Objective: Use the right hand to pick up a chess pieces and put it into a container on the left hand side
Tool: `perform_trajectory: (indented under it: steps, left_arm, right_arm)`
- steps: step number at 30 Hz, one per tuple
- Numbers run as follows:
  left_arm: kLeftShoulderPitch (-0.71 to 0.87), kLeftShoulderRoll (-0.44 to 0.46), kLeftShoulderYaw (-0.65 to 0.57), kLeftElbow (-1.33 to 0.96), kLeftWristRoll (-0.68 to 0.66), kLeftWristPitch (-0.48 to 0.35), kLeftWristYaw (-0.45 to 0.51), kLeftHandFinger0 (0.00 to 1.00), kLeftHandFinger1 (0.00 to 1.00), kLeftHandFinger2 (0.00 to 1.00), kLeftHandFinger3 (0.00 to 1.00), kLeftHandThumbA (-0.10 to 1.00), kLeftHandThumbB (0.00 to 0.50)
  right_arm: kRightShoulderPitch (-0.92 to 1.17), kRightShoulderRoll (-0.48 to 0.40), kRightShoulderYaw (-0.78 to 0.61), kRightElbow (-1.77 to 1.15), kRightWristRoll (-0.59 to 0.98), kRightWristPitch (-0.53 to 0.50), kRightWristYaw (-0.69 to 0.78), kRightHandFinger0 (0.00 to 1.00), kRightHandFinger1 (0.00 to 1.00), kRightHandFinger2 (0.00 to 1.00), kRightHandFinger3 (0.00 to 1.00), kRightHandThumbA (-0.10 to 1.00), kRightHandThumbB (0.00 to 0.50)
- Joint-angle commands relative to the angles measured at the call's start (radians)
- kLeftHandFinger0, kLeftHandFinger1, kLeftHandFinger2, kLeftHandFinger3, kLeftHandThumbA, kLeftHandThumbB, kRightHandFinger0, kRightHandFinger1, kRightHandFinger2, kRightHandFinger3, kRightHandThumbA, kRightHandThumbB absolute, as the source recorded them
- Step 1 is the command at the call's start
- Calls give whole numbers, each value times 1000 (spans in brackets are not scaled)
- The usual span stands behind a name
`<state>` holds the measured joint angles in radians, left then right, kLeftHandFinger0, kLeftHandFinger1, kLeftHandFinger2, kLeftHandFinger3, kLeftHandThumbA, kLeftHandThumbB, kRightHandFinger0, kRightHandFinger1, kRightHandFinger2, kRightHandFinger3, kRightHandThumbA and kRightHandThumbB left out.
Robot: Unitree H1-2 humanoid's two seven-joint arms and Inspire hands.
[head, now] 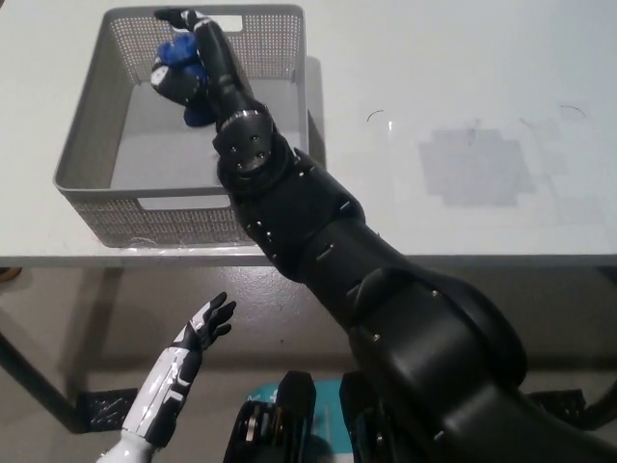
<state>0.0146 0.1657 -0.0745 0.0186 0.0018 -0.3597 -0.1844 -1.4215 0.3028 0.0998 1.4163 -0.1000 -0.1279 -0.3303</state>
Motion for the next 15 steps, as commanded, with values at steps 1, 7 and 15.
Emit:
perform_trajectory:
  steps: [1,7,15]
  left_arm:
    - [-20,20,-5,-2,7,-31,-13,1000,1000,1000,1000,1000,456]
    - [-29,21,-7,-10,18,-18,-14,1000,1000,1000,1000,1000,458]
    - [-39,25,-7,-8,33,-16,-12,1000,1000,1000,1000,1000,482]
  right_arm:
    - [-42,-34,40,-3,-39,37,79,142,528,779,674,-100,200]
    - [-38,-66,82,0,-47,82,189,565,736,823,898,169,282]
    - [-52,-89,132,-9,-81,151,263,1000,1000,1000,1000,789,420]
